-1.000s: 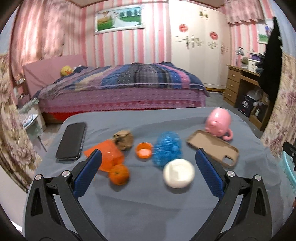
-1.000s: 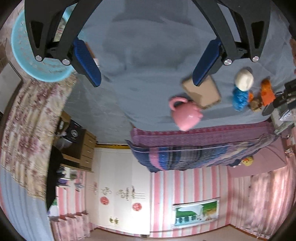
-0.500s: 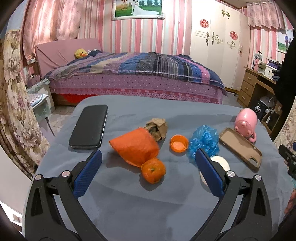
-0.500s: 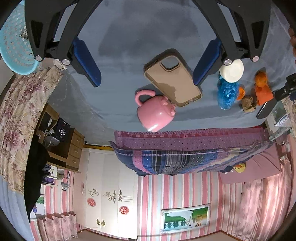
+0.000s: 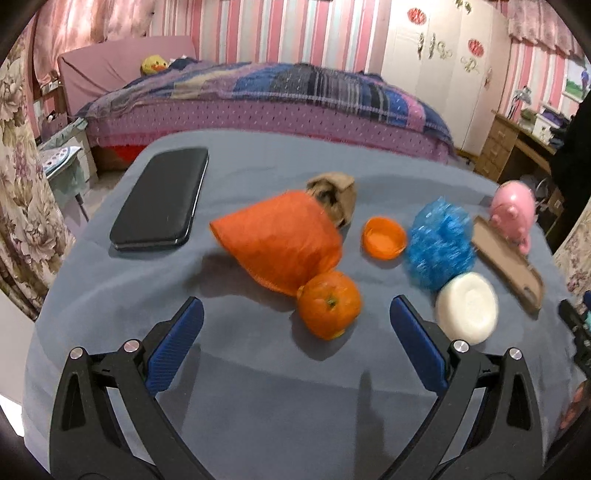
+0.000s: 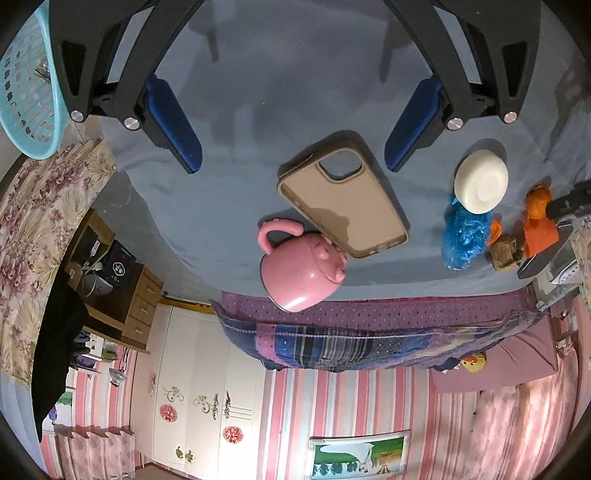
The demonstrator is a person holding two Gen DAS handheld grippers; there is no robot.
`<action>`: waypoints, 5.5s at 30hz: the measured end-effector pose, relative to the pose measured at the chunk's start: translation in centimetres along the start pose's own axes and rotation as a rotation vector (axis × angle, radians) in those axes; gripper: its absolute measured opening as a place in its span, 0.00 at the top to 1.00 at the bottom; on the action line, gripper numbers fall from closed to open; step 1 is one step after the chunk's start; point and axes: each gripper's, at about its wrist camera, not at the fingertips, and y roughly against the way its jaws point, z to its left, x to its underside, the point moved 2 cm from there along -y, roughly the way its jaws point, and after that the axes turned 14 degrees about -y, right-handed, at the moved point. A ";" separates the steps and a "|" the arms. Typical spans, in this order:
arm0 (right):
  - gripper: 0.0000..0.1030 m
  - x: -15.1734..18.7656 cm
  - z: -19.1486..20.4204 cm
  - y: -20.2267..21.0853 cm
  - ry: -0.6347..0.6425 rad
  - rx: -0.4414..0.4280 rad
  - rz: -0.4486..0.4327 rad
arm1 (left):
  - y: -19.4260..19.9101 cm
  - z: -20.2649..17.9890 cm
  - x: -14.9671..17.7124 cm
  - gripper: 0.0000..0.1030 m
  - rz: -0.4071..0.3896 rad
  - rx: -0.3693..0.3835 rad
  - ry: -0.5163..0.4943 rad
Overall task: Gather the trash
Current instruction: 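Move both open tools back over the bed toward the items, then grasp the second orange with the left tool while the right tool grasps the white soap, then carry the orange and soap over the blue basket and open both tools, then move both open tools back to the bed toward the orange peel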
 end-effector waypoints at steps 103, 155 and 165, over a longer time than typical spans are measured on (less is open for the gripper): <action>0.41 -1.1 -14.7 10.7 -0.101 0.030 -0.067 | 10.7 -19.3 -2.7 0.69 -0.242 0.212 -0.236; 0.39 2.6 -36.2 11.7 -0.380 0.358 -0.075 | 11.3 -42.3 -3.7 0.05 -0.282 0.418 -0.486; 0.10 2.1 -33.7 11.8 -0.374 0.377 -0.101 | 12.5 -34.0 -4.0 0.05 -0.307 0.313 -0.424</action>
